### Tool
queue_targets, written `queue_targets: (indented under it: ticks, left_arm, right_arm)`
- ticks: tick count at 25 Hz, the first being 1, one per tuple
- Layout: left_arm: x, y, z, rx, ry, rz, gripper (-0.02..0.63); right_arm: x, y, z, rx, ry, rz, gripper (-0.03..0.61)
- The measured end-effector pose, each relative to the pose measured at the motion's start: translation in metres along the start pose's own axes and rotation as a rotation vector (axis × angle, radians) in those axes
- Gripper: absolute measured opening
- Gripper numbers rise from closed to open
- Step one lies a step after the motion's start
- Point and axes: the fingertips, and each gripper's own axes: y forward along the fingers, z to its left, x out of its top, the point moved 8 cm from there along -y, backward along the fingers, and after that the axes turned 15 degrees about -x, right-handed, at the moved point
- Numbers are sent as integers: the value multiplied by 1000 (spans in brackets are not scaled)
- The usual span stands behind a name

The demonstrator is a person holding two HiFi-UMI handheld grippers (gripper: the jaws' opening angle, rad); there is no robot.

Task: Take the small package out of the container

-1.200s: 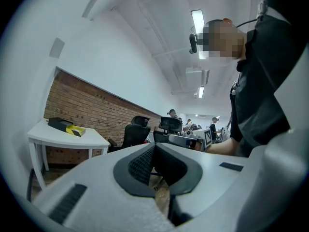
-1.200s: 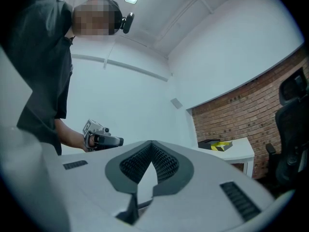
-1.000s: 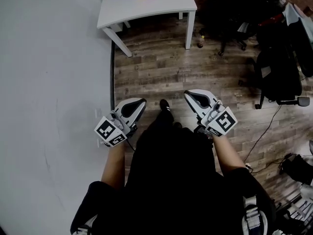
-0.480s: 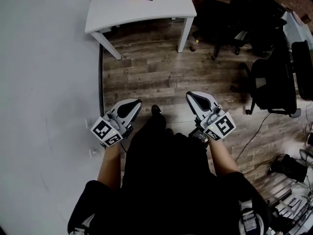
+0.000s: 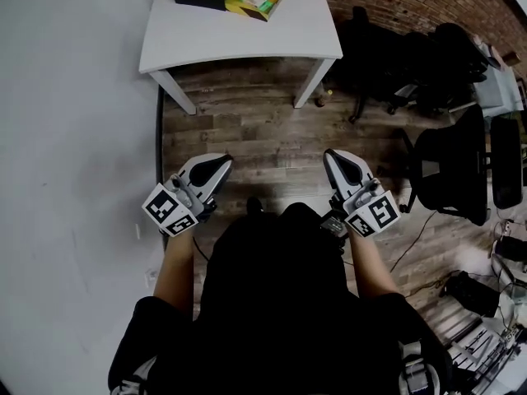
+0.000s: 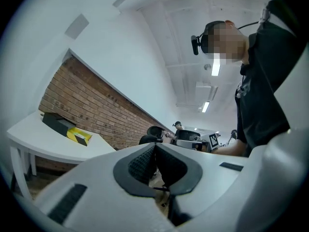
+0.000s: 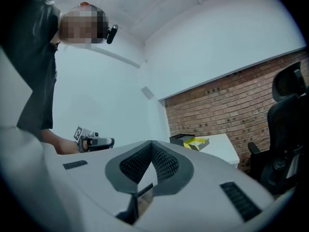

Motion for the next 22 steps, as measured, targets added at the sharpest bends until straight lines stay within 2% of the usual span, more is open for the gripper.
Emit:
queue_targets:
  ticks: [7,12,17,22]
  left_arm:
    - [-5,-23,43,59,-43,-23,15]
    - [-2,-24,78,101,-41,-14,15]
    - [26,-5,129,136,2,16,15]
    - [59,22,183,172,47,109,15]
  right_arm:
    - [8,66,-5,40,-11,13,5]
    - [9,114,-21,83,9,7,5]
    - [11,173,-56,103,55,1,5]
    - [29,236,-93,160,52,-7,5]
